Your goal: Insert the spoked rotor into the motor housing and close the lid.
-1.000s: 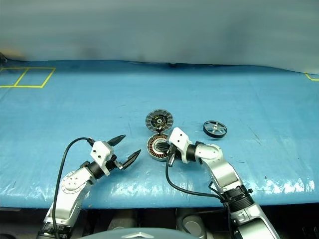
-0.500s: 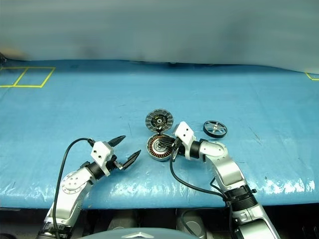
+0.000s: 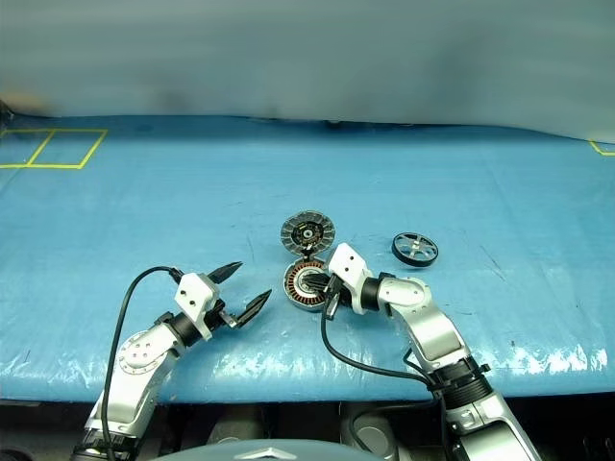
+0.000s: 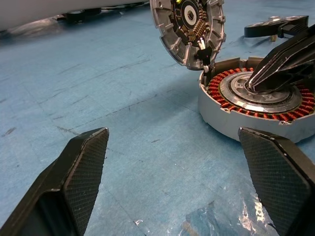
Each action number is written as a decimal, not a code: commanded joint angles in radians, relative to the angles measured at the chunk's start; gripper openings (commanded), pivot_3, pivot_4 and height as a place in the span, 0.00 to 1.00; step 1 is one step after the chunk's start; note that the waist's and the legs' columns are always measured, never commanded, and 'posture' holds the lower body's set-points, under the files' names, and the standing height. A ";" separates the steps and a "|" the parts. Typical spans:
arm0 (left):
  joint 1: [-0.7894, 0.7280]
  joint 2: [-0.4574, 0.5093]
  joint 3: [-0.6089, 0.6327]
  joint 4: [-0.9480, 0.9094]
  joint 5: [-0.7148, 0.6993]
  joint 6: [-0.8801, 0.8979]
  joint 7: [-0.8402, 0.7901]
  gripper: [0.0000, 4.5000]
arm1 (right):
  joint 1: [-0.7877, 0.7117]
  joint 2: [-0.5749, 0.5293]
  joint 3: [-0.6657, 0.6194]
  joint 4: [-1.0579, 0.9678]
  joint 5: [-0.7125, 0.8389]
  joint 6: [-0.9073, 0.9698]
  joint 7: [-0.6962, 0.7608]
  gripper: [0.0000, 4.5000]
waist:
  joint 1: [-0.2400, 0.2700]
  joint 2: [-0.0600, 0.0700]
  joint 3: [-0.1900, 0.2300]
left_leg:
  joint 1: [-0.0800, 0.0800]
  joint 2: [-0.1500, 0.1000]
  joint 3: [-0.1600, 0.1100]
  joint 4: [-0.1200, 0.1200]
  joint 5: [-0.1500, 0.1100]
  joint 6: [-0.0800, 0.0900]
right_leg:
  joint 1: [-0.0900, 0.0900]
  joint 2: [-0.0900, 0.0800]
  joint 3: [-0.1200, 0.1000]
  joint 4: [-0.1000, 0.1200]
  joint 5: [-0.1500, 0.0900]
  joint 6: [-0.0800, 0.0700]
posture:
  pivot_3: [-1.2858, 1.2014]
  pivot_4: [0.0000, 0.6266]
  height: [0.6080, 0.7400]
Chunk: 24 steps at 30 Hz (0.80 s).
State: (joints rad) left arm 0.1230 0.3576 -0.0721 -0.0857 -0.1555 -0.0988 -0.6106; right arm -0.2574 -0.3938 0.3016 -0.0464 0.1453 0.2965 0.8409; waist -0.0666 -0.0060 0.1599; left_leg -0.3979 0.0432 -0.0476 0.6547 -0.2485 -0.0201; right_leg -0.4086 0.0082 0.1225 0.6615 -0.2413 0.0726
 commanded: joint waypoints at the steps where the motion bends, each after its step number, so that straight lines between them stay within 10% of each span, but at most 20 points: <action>1: 0.002 0.001 0.003 -0.013 0.004 -0.020 0.004 1.00 | -0.003 -0.033 0.039 0.010 -0.083 -0.011 -0.023 0.01 | 0.000 0.000 0.000 | 0.000 0.000 0.000 0.000 0.000 0.000 | 0.000 0.000 0.000 0.000 0.000 0.000 | 0.52 0.24 1.00; 12: 0.002 0.000 0.002 -0.010 0.003 -0.019 0.004 1.00 | -0.012 -0.089 0.084 -0.008 -0.204 -0.073 -0.051 0.01 | 0.001 -0.002 -0.002 | 0.003 0.000 0.000 0.000 0.000 -0.001 | 0.002 0.000 0.000 0.000 -0.002 -0.003 | 0.52 0.24 1.00; 24: -0.004 -0.002 0.002 -0.008 -0.018 -0.021 -0.016 1.00 | 0.034 -0.025 -0.105 -0.114 -0.004 -0.011 -0.094 0.01 | 0.001 -0.002 -0.001 | 0.000 0.000 0.000 0.000 0.000 -0.001 | 0.000 0.000 0.000 0.000 -0.001 -0.003 | 0.52 0.24 1.00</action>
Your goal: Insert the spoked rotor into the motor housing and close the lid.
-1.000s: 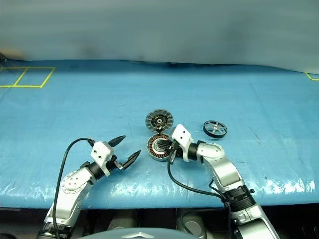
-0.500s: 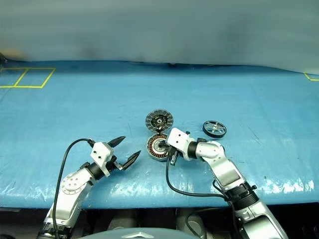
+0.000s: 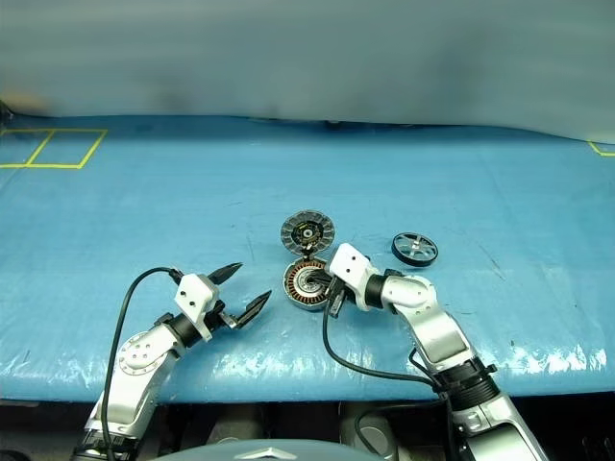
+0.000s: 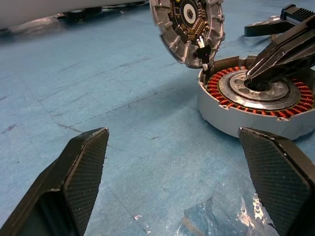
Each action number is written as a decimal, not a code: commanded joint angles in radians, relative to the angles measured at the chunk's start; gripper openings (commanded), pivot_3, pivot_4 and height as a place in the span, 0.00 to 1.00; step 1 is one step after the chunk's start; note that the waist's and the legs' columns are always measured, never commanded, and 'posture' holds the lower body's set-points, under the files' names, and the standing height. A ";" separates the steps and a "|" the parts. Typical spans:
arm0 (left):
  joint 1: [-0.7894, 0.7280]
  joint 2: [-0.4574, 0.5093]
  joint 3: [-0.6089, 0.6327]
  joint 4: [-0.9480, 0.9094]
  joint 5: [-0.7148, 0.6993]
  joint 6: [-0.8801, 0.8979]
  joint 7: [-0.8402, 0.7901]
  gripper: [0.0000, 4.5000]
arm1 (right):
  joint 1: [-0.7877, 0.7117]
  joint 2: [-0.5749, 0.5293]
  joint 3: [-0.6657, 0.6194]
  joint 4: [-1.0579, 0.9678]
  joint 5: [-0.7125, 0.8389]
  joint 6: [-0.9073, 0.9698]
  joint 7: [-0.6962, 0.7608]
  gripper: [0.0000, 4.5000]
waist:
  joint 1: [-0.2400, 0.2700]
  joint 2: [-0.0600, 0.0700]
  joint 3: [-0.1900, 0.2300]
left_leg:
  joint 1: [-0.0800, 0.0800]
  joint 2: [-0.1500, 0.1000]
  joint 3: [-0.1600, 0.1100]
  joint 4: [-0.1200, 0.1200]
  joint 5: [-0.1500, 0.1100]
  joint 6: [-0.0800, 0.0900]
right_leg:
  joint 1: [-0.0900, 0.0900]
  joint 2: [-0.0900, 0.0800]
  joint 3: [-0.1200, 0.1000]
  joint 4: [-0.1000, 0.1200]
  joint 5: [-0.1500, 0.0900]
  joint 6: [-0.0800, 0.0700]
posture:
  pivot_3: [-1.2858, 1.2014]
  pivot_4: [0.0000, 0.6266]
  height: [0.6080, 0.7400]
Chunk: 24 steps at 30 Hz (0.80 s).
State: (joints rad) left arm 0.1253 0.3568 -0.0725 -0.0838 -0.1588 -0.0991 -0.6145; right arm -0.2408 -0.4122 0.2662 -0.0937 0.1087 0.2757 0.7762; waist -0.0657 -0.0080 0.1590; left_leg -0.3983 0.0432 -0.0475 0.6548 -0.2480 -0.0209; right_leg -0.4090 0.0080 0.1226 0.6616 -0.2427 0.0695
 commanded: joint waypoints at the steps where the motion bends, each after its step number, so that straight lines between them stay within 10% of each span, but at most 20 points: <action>1: -0.010 -0.001 0.003 -0.009 -0.015 -0.020 -0.013 1.00 | 0.032 -0.020 -0.080 -0.075 0.026 0.012 -0.037 0.01 | 0.001 0.000 0.000 | 0.000 0.000 0.000 0.000 0.000 0.000 | 0.000 0.000 0.000 0.000 0.000 0.000 | 0.52 0.24 1.00; 12: -0.049 -0.012 -0.010 0.035 -0.009 -0.029 -0.034 1.00 | 0.130 -0.155 -0.222 -0.089 -0.026 0.031 -0.135 0.01 | 0.000 0.000 0.000 | 0.000 0.000 0.001 0.000 0.000 0.000 | 0.000 0.000 0.000 0.000 0.000 0.000 | 0.52 0.24 1.00; 18: -0.060 -0.011 -0.011 0.049 -0.009 -0.033 -0.041 1.00 | 0.138 -0.168 -0.267 -0.096 -0.016 0.042 -0.161 0.42 | 0.001 0.000 0.000 | 0.000 0.000 0.000 0.000 0.000 0.000 | 0.000 0.000 0.000 0.000 0.000 0.000 | 0.52 0.24 1.00; 24: -0.060 -0.012 -0.012 0.060 -0.007 -0.041 -0.044 1.00 | 0.135 -0.178 -0.298 -0.090 -0.027 0.060 -0.195 0.42 | 0.001 0.000 0.000 | 0.000 0.000 0.000 0.000 0.000 0.000 | 0.000 0.000 0.000 0.000 0.000 0.000 | 0.52 0.24 1.00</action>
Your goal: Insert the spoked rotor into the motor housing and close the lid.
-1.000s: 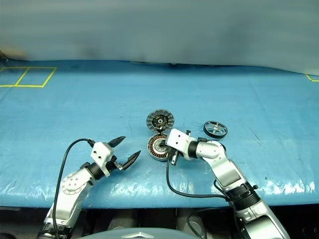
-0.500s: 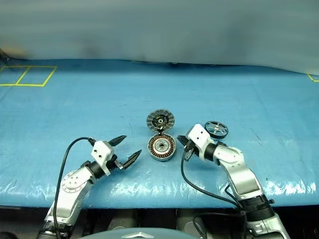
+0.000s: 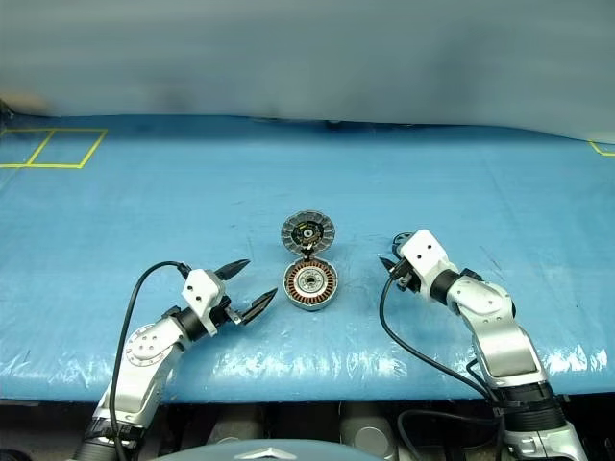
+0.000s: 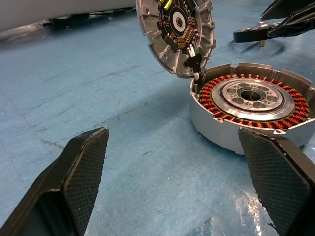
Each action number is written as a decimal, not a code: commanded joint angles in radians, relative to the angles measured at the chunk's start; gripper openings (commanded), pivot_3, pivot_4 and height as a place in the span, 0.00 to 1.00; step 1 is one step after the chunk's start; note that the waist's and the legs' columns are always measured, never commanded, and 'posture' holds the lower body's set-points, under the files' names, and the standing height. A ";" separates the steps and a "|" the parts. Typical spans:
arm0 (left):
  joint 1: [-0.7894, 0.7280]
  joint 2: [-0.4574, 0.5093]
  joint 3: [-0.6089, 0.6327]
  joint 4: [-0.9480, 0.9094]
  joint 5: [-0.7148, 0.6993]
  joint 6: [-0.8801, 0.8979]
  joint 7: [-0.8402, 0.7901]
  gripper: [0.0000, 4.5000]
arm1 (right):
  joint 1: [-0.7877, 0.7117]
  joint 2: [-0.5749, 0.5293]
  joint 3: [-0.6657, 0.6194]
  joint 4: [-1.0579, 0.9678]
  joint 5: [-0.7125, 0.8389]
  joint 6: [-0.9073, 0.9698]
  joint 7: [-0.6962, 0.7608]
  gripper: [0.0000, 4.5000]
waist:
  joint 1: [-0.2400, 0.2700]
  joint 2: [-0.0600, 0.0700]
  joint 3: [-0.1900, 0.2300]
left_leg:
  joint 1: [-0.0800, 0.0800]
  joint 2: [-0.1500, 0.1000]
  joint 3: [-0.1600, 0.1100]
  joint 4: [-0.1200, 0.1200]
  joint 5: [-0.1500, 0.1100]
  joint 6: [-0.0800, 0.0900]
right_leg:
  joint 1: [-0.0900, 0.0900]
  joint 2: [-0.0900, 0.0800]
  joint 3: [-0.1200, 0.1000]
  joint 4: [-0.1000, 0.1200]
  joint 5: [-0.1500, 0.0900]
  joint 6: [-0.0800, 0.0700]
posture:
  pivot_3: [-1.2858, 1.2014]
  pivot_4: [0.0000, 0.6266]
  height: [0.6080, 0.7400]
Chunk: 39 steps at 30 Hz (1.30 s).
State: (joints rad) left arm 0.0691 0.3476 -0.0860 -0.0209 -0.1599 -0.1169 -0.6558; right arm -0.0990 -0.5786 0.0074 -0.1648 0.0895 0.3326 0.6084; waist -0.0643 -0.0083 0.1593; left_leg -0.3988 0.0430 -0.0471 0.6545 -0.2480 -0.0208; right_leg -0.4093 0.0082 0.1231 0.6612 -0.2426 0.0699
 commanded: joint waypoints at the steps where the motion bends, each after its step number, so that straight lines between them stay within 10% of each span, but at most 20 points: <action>1: -0.004 -0.004 0.001 0.000 -0.005 -0.024 -0.003 1.00 | -0.008 -0.015 -0.046 -0.016 -0.013 0.011 -0.036 0.42 | 0.000 0.000 0.000 | 0.000 0.000 0.000 0.000 0.000 0.000 | 0.000 0.000 0.000 0.000 0.000 0.000 | 0.52 0.24 1.00; 39: -0.004 -0.010 -0.004 0.020 0.008 -0.028 0.006 1.00 | 0.048 -0.014 -0.078 0.019 0.025 0.220 -0.050 0.34 | 0.000 0.000 0.000 | 0.001 0.000 0.000 0.000 0.000 0.000 | 0.001 0.000 0.000 0.000 0.000 0.000 | 0.52 0.24 1.00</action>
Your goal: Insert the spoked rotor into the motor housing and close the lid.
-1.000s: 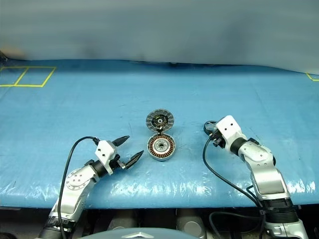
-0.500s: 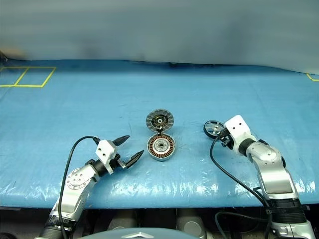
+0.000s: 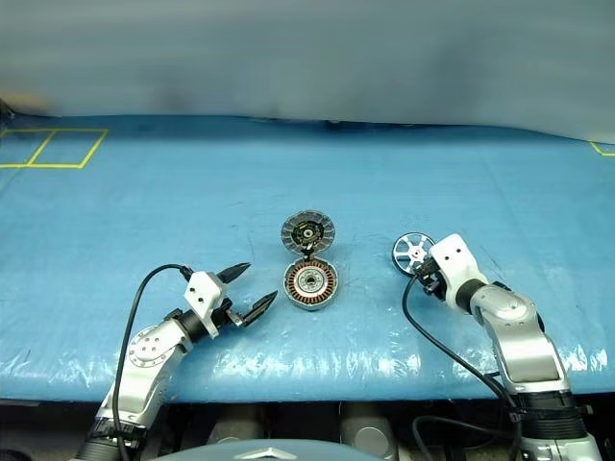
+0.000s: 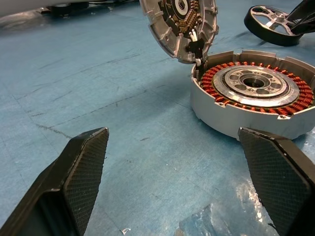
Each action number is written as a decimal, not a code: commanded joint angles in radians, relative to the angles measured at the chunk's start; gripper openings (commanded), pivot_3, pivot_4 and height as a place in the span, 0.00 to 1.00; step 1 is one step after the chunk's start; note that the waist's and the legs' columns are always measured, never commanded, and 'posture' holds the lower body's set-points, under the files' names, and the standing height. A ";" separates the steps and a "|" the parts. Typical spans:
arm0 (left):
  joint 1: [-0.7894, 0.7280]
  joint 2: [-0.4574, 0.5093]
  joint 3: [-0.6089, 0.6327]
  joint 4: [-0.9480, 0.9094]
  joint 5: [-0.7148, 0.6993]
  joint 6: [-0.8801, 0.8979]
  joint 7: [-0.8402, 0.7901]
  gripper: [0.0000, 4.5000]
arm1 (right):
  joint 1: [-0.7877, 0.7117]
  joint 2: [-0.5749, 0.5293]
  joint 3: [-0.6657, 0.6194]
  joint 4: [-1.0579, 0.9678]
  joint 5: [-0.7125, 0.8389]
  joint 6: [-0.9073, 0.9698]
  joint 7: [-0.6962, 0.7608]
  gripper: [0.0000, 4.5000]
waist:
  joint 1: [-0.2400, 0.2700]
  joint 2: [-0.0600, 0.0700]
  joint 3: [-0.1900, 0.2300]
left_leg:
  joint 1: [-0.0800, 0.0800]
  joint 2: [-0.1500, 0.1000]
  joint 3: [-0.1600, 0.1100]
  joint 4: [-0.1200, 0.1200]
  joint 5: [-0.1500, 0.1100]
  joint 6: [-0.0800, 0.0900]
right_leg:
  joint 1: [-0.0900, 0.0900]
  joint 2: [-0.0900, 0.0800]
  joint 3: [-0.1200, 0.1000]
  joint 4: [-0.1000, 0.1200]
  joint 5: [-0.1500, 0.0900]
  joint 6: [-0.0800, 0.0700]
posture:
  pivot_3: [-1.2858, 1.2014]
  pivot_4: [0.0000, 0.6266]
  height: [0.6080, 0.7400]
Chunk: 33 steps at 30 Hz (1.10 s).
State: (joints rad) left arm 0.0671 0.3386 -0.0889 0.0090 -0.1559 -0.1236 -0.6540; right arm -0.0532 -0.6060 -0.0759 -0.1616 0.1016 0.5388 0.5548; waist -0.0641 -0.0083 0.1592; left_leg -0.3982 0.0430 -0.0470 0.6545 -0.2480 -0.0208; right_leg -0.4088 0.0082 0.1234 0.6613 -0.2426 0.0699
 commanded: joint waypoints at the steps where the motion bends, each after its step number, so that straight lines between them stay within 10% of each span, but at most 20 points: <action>1: -0.002 -0.002 -0.001 -0.010 0.004 -0.021 0.004 1.00 | 0.000 0.021 0.007 0.025 0.017 0.012 0.005 0.29 | -0.001 0.000 0.000 | 0.000 0.000 0.000 0.000 0.000 0.000 | 0.000 0.000 0.000 0.000 0.000 0.000 | 0.52 0.24 1.00; 5: 0.000 -0.003 0.000 -0.013 0.003 -0.022 0.006 1.00 | -0.014 0.054 -0.006 0.051 0.031 0.004 -0.007 0.00 | -0.001 -0.001 -0.001 | 0.001 0.000 0.000 0.000 0.000 0.000 | 0.001 0.000 0.000 0.000 0.000 0.000 | 0.52 0.24 1.00; 33: 0.016 -0.004 -0.013 -0.019 -0.076 -0.037 -0.086 1.00 | -0.020 0.128 0.085 -0.141 0.360 -0.061 0.305 0.00 | -0.002 0.001 0.000 | 0.000 0.000 0.000 0.000 0.000 0.000 | 0.000 0.000 0.000 0.000 0.000 0.000 | 0.52 0.24 1.00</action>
State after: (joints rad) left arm 0.0837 0.3351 -0.0992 0.0092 -0.2091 -0.1643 -0.7260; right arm -0.0489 -0.4802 0.0021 -0.2554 0.4407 0.4910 0.8489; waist -0.0665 -0.0076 0.1596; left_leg -0.3983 0.0433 -0.0468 0.6544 -0.2481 -0.0208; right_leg -0.4091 0.0084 0.1234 0.6613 -0.2428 0.0697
